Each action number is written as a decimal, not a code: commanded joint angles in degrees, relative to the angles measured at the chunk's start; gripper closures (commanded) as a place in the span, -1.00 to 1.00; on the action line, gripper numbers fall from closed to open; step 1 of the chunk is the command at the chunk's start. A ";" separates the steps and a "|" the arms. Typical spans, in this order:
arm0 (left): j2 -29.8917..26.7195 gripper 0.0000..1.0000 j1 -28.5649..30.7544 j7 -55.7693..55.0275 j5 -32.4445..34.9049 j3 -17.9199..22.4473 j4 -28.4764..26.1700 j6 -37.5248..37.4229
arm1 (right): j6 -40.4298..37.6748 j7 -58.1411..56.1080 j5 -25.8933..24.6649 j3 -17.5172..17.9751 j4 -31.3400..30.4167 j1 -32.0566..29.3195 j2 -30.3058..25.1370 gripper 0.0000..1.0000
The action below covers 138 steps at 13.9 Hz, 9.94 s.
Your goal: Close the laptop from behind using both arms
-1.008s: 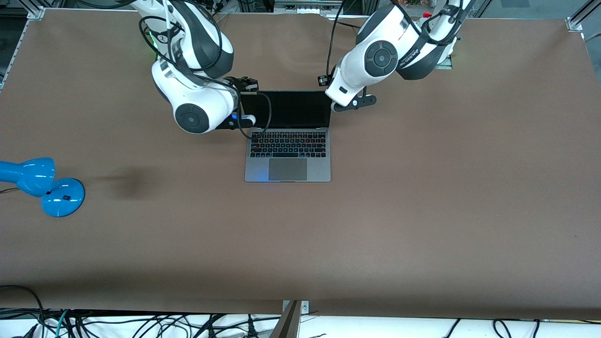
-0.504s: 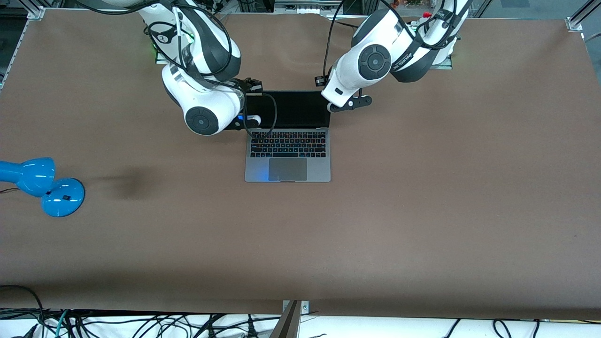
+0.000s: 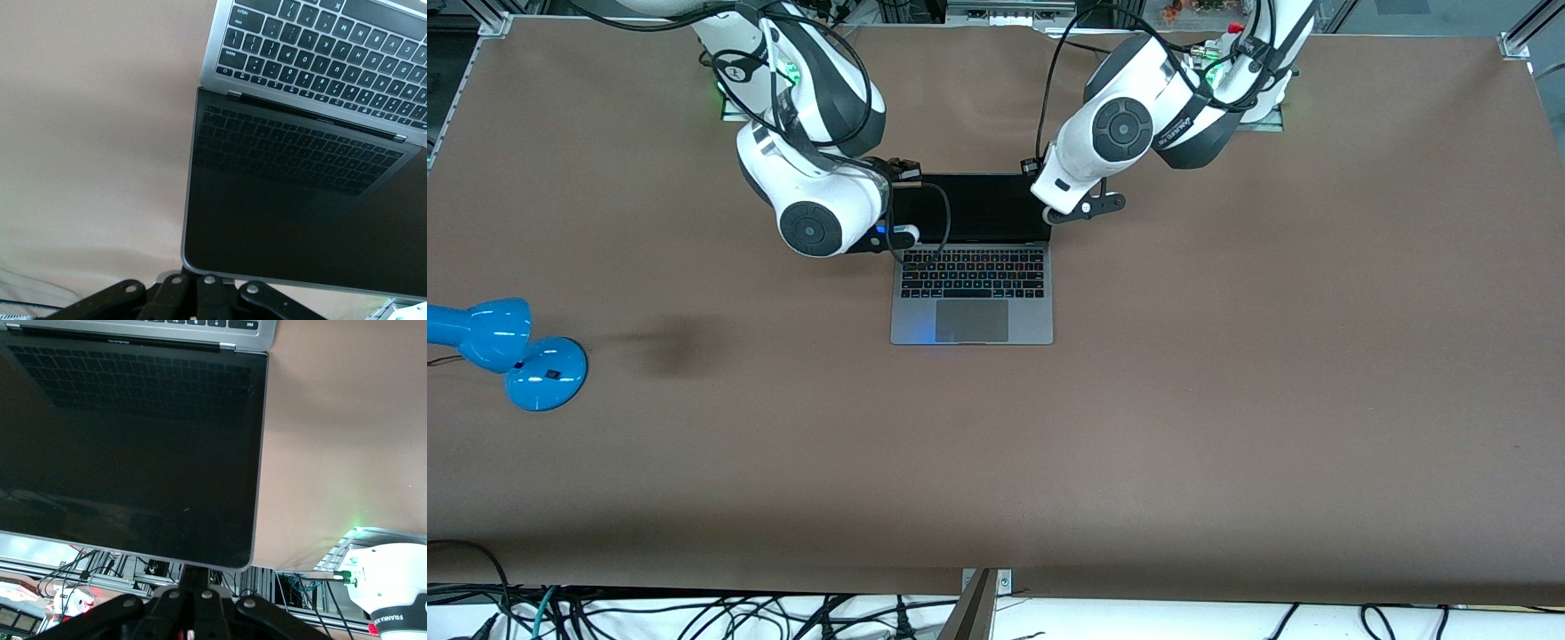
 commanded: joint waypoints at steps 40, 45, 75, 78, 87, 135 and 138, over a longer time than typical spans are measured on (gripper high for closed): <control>21.78 1.00 -0.16 -3.39 17.77 4.94 25.02 -0.13 | 32.73 -13.67 -9.63 -6.57 3.44 -0.10 10.21 1.00; 24.76 1.00 -0.51 -3.57 18.99 5.56 27.12 0.04 | 35.71 -14.47 -9.63 -7.28 4.94 0.25 13.56 1.00; 37.08 1.00 -6.22 -4.98 22.42 11.70 35.30 5.58 | 45.04 -14.91 -9.63 -11.49 6.52 4.91 20.51 1.00; 37.25 1.00 -7.10 -4.89 22.34 12.67 35.30 5.84 | 45.04 -14.99 -9.63 -11.50 6.52 4.91 20.59 1.00; 35.06 -0.44 -5.96 -4.71 22.69 12.67 35.30 4.97 | 41.62 -11.92 -7.97 -11.85 8.45 4.47 17.61 0.96; -15.12 -1.00 6.08 41.61 22.60 32.45 18.98 -23.00 | 0.65 -14.29 -12.00 -22.48 15.14 -11.61 -19.13 -1.00; -14.96 -1.00 6.08 41.87 22.25 32.54 20.26 -26.14 | 0.83 -14.29 -12.79 -22.48 15.22 -12.58 -18.87 -1.00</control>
